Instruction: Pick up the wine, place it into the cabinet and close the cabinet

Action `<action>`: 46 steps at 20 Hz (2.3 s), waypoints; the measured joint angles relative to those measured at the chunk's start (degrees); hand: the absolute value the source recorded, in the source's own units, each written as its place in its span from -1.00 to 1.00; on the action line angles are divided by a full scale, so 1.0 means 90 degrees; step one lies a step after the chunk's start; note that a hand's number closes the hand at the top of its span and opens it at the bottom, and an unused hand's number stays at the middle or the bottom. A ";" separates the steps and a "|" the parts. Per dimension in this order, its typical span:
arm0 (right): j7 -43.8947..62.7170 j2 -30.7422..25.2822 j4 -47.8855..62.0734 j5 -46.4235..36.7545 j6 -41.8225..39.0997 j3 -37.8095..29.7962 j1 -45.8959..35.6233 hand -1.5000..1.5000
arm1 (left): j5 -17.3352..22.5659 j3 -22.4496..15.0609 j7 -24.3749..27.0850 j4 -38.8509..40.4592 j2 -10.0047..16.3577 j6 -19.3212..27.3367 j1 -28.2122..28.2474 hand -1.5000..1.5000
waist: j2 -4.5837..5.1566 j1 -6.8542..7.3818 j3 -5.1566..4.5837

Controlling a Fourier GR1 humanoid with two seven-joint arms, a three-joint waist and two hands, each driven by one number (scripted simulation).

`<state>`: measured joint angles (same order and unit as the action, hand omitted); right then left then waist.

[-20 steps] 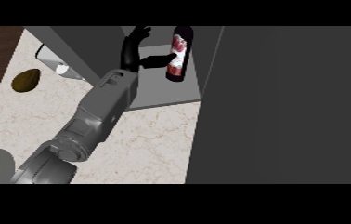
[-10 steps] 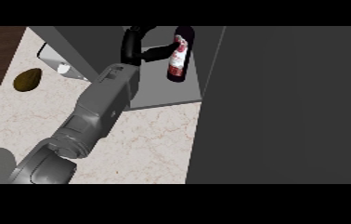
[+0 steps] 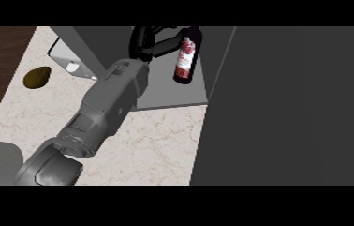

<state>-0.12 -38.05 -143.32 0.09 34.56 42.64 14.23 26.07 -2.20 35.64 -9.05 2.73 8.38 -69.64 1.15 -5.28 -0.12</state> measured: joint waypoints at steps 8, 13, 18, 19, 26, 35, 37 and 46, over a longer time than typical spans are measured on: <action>0.0067 -0.0134 -0.0048 0.0013 0.0066 -0.0287 0.0061 -1.00 | 0.0015 0.0047 -0.0106 -0.0090 -0.0185 -0.0313 -0.0070 -1.00 | -0.0065 0.0212 0.0006; 0.0127 -0.0204 -0.0072 0.0013 0.0160 -0.0376 0.0189 -1.00 | 0.0068 0.0005 -0.0203 -0.0302 -0.0245 -0.0404 0.0095 -1.00 | -0.0129 0.0317 0.0007; 0.0196 -0.0236 -0.0068 0.0018 0.0178 -0.0429 0.0195 -1.00 | 0.0294 -0.0213 -0.0268 -0.0727 -0.0285 -0.0696 0.0445 -1.00 | -0.0173 0.0357 0.0007; 0.0185 -0.0284 -0.0075 0.0022 0.0167 -0.0478 0.0230 -1.00 | 0.0336 -0.0253 -0.0303 -0.0830 -0.0289 -0.0763 0.0534 -1.00 | -0.0188 0.0379 0.0008; 0.0107 -0.0312 -0.0070 0.0011 0.0279 -0.0443 0.0376 -1.00 | 0.0645 -0.0827 -0.0401 -0.1767 -0.0304 -0.1097 0.1439 -1.00 | -0.0233 0.0464 0.0012; 0.0089 -0.0357 -0.0062 0.0014 0.0359 -0.0493 0.0465 -1.00 | 0.0883 -0.1603 -0.0789 -0.3586 -0.0303 -0.0917 0.3077 -1.00 | -0.0265 0.0661 0.0011; 0.0045 -0.0408 -0.0076 0.0014 0.0364 -0.0519 0.0503 -1.00 | 0.0861 -0.1750 -0.0814 -0.3989 -0.0302 -0.0812 0.3475 -1.00 | -0.0264 0.0659 0.0011; -0.0055 -0.0600 -0.0077 0.0004 0.0360 -0.0610 0.0629 -1.00 | 0.0898 -0.2197 -0.1307 -0.6220 0.0106 -0.0723 0.5335 -1.00 | -0.0221 0.0657 0.0011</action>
<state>-0.61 -43.45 -144.01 0.13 37.80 37.14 19.89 34.16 -21.97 23.88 -65.03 3.68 1.88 -21.62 -0.83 0.63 -0.02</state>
